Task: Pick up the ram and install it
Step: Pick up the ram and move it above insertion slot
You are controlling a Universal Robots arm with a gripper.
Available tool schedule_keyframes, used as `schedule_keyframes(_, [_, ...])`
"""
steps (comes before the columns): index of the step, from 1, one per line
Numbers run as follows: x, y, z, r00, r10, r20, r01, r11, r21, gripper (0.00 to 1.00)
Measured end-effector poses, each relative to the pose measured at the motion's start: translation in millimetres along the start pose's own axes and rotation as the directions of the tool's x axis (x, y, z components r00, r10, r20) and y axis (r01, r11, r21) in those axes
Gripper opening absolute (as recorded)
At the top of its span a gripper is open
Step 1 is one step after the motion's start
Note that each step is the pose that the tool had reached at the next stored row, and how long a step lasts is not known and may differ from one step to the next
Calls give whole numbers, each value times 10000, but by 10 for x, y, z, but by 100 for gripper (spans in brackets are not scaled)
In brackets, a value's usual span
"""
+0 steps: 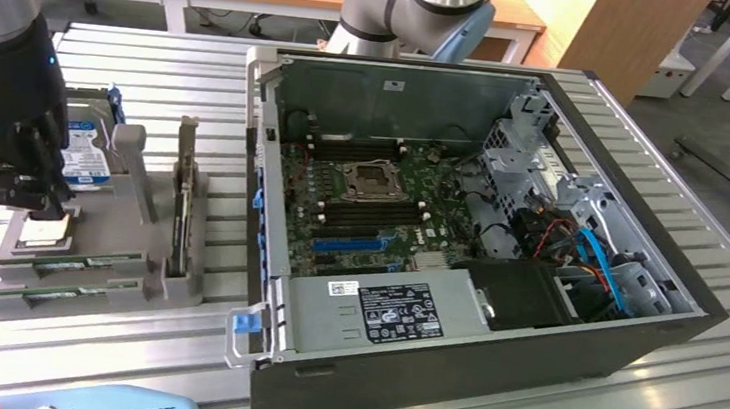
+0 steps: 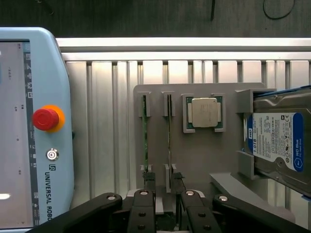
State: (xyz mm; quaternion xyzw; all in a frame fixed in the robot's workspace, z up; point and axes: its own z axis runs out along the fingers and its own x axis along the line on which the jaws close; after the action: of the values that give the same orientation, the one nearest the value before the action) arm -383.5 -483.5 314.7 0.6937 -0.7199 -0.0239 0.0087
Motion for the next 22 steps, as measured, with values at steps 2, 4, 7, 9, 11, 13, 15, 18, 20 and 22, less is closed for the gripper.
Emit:
schedule_keyframes(2, [32, -1, -1, 10000, 0, 0, 0, 10000, 0, 27])
schedule_keyframes(4, [35, -1, -1, 10000, 1, 0, -1, 10000, -1, 27])
schedule_keyframes(7, [36, -1, 0, 10000, 1, 0, -1, 10000, 0, 27])
schedule_keyframes(9, [37, -2, 26, 10000, 0, 2, 0, 10000, 1, 27])
schedule_keyframes(11, [38, -4, 60, 10000, 1, 2, -1, 10000, -2, 27])
schedule_keyframes(13, [39, -5, 97, 10000, 1, 4, -1, 10000, 0, 27])
schedule_keyframes(15, [41, -8, 133, 10000, 0, 3, 0, 10000, -1, 27])
schedule_keyframes(18, [43, -10, 188, 10000, 0, 4, 0, 10000, 0, 27])
schedule_keyframes(20, [45, -12, 224, 10000, 0, 4, 0, 10000, 0, 27])
schedule_keyframes(22, [46, -14, 260, 10000, 0, 4, 0, 10000, 0, 27])
